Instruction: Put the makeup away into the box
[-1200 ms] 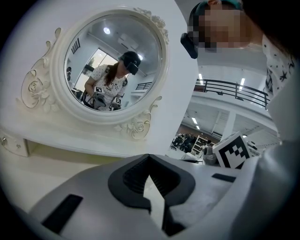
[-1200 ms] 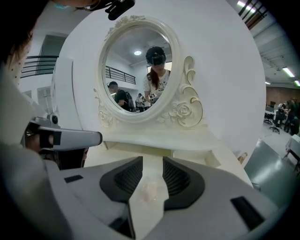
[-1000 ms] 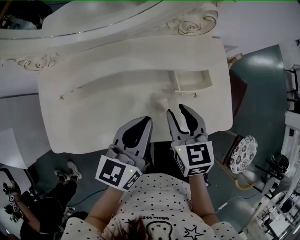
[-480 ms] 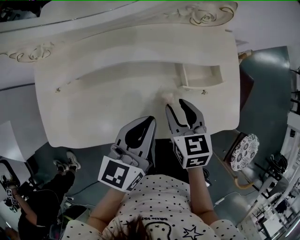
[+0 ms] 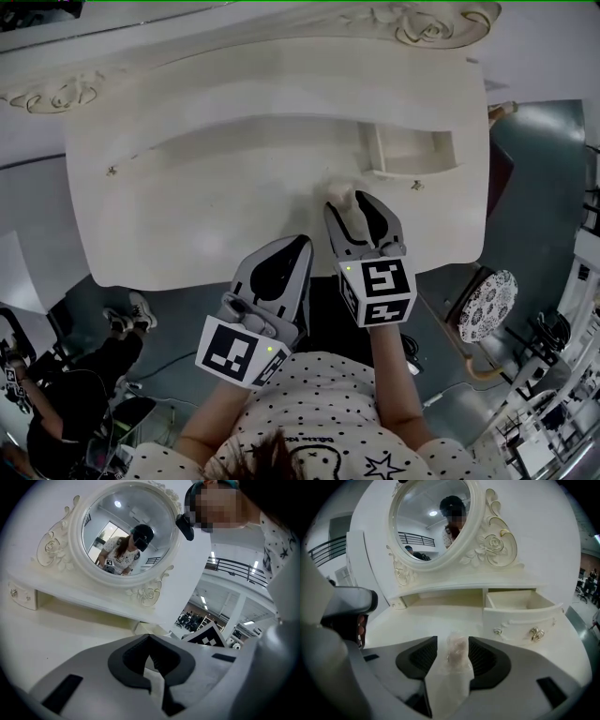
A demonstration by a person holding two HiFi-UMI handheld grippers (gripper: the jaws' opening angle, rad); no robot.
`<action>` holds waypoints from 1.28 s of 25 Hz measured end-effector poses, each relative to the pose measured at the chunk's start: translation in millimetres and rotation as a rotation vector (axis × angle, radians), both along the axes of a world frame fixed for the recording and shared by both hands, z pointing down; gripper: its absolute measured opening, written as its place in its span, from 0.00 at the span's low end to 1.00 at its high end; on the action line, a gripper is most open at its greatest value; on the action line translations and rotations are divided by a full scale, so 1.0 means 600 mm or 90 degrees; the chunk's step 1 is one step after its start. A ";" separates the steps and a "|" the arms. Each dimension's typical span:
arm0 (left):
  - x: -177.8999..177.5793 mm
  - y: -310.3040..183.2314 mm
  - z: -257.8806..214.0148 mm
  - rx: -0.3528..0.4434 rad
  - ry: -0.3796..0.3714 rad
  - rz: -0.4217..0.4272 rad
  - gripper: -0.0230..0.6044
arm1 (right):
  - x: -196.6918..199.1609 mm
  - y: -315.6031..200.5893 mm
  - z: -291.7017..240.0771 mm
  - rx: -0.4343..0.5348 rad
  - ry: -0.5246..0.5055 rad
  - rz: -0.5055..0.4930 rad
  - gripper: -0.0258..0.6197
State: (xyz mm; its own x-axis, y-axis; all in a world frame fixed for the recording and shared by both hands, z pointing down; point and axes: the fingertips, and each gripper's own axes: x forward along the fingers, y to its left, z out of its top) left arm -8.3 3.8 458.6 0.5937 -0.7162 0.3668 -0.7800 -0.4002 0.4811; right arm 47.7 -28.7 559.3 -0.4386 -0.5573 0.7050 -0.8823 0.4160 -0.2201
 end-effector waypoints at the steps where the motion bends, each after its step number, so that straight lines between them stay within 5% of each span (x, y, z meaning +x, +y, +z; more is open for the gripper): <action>1: -0.001 0.000 0.000 0.000 0.000 -0.003 0.03 | -0.001 -0.001 0.003 0.000 0.003 0.000 0.35; 32: -0.025 -0.004 -0.008 0.004 0.004 -0.039 0.03 | -0.008 -0.007 0.050 -0.027 0.051 -0.021 0.32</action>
